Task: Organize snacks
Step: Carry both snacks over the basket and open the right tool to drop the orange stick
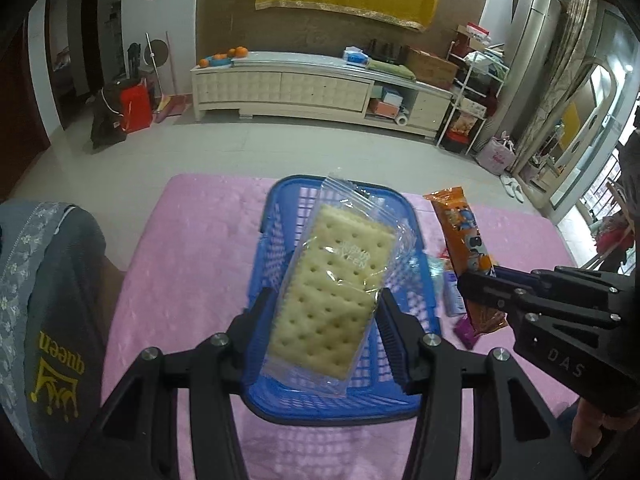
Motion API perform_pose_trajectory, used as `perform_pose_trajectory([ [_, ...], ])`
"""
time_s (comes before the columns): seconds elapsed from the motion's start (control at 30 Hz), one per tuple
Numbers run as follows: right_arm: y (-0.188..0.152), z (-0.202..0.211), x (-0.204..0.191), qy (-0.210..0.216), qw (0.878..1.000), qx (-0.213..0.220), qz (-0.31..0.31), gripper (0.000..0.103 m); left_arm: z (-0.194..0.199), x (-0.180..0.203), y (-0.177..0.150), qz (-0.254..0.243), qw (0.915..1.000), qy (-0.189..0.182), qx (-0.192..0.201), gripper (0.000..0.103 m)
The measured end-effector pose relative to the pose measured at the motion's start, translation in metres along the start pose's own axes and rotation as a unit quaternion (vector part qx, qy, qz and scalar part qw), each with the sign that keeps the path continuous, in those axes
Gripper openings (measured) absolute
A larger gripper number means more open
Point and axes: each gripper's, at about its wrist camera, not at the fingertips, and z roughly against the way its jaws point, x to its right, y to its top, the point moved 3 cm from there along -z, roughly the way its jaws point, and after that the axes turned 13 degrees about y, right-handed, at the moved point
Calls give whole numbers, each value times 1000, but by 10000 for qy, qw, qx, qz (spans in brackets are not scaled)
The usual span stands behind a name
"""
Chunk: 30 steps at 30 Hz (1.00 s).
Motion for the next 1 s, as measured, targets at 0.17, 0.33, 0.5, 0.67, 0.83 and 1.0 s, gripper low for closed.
perform_pose_trajectory([
  [0.17, 11, -29, 0, -97, 9994, -218, -251, 18, -20, -8, 3, 67, 9998, -93, -173, 48],
  [0.33, 22, -50, 1, -350, 9983, -319, -341, 18, -32, -7, 9, 19, 9996, -145, -248, 48],
  [0.5, 33, -69, 7, -573, 9966, -452, -376, 18, -42, -9, 18, 9, 9996, -106, -251, 48],
  [0.67, 44, -85, 16, -857, 9948, -453, -310, 18, -52, -13, 26, 115, 9995, -112, -256, 48],
  [0.83, 47, -101, 20, -1087, 9924, -519, -261, 18, -59, -21, 21, 210, 9991, -140, -349, 48],
  [1.0, 49, -111, 24, -1396, 9878, -590, -349, 51, -58, -18, 17, 133, 9991, -56, -406, 48],
])
